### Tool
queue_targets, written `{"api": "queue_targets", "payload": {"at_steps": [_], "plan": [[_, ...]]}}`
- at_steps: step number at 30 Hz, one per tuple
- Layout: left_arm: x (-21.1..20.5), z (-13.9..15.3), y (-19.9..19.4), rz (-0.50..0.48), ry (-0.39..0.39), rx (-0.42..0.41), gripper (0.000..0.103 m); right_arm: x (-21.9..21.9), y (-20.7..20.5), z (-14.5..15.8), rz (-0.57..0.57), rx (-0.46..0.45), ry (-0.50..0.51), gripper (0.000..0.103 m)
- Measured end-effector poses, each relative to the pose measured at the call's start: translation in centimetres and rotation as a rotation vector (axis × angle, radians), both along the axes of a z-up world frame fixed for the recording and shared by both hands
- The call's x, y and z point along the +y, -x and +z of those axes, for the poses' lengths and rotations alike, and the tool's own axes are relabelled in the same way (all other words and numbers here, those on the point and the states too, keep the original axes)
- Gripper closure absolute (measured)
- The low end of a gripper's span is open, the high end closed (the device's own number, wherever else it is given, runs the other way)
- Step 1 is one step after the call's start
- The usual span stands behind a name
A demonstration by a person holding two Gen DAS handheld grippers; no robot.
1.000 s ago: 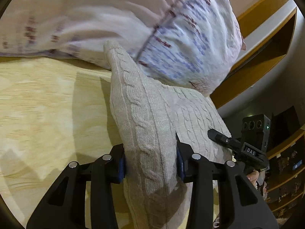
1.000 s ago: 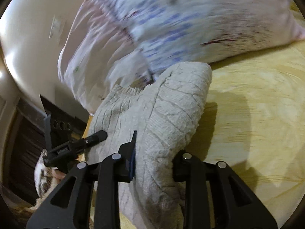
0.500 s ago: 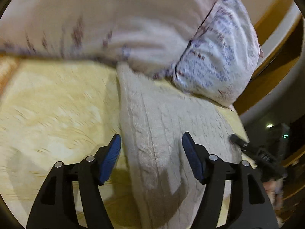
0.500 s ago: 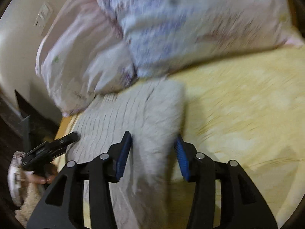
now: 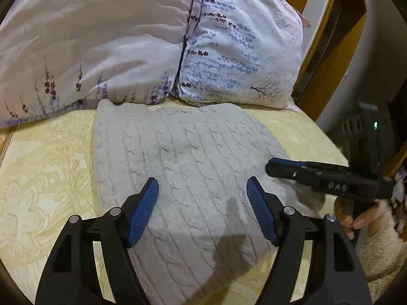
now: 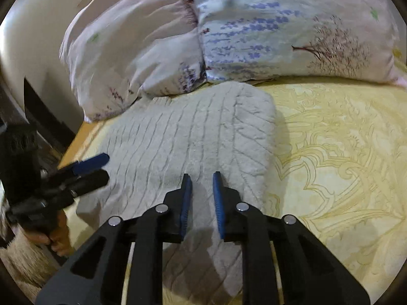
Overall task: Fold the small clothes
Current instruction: 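Release the sweater and pull both grippers back from the folded stack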
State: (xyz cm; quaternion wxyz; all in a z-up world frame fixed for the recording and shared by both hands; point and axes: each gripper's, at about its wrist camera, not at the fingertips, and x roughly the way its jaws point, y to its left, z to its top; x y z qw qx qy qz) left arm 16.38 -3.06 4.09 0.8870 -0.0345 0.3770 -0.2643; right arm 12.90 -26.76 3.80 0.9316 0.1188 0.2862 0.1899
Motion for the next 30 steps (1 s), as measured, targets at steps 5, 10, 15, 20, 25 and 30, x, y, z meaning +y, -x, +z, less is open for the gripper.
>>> {"api": "queue_targets", "payload": {"at_steps": [5,10,15,20,25,30], "plan": [[0.4,0.7,1.2,0.027,0.024,-0.009,0.024,-0.1,2.7,0.7,-0.031,-0.074,0.007,0.067],[2.7,1.7,4.4,0.121,-0.011,-0.079,0.007,1.1,6.8,1.8,-0.158,-0.22,0.124,0.021],[5.0,1.7,7.6,0.239,-0.067,-0.104,0.001,1.8,10.3,1.3,-0.341,-0.315,0.26,0.002],[5.8,0.2,9.3,0.32,-0.147,-0.039,0.001,2.8,12.0,0.2,-0.38,-0.316,0.305,0.002],[5.1,-1.3,9.8,0.314,-0.158,0.049,0.001,3.7,11.4,-1.6,-0.316,-0.198,0.261,0.002],[3.3,-2.5,10.1,0.298,-0.243,0.091,0.001,5.5,10.6,-3.1,-0.332,-0.114,0.329,0.002]]}}
